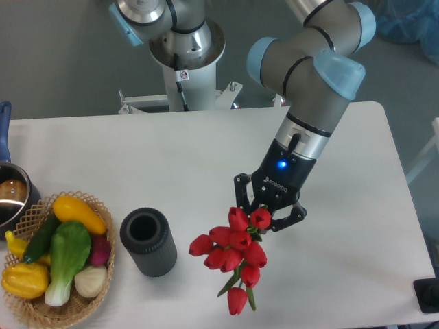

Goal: Insert the flowers into the vase
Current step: 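Carry the held red tulips toward the black vase, then lower the tulip stems into the black vase opening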

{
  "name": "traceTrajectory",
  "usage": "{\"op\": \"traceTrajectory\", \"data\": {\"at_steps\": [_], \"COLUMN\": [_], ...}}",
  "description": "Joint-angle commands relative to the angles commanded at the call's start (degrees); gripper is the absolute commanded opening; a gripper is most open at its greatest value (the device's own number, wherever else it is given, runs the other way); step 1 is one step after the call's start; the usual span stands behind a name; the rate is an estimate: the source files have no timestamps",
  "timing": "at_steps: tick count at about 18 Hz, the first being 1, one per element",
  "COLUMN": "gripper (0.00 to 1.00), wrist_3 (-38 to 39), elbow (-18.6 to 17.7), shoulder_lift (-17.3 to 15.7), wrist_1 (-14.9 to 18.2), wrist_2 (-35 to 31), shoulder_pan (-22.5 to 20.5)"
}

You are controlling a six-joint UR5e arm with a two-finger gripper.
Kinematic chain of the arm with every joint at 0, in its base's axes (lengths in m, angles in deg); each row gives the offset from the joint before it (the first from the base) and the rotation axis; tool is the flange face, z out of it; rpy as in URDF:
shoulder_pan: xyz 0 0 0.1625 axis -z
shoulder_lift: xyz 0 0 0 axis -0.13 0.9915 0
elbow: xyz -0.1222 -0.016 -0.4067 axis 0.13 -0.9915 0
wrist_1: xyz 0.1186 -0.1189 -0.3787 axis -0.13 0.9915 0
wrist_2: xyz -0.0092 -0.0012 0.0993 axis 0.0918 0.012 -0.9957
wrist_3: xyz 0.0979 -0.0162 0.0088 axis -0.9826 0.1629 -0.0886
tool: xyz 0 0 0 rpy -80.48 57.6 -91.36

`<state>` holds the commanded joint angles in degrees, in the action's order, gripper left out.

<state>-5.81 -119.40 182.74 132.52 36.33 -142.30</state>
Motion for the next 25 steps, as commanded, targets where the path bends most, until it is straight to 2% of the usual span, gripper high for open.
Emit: {"op": "traceTrajectory", "data": {"at_steps": [3,6,10,17,25], "gripper": [0.23,0.23,0.24,0.27,0.27], "wrist_3": [0.09,-0.26,-0.44,-0.27,-0.61], "elbow": [-0.44,-1.49,-2.63,-3.43,-3.52], "shoulder_lift": [-0.09,-0.09,0.0,-0.96,-2.11], "wrist_1": [-0.09,-0.17,-0.18,-0.09,-0.17], "wrist_2": [7.12,10.65,19.34,26.47,31.66], "shoulder_pan": [0.0,-0.35,-0.79,-0.62,-0.35]}}
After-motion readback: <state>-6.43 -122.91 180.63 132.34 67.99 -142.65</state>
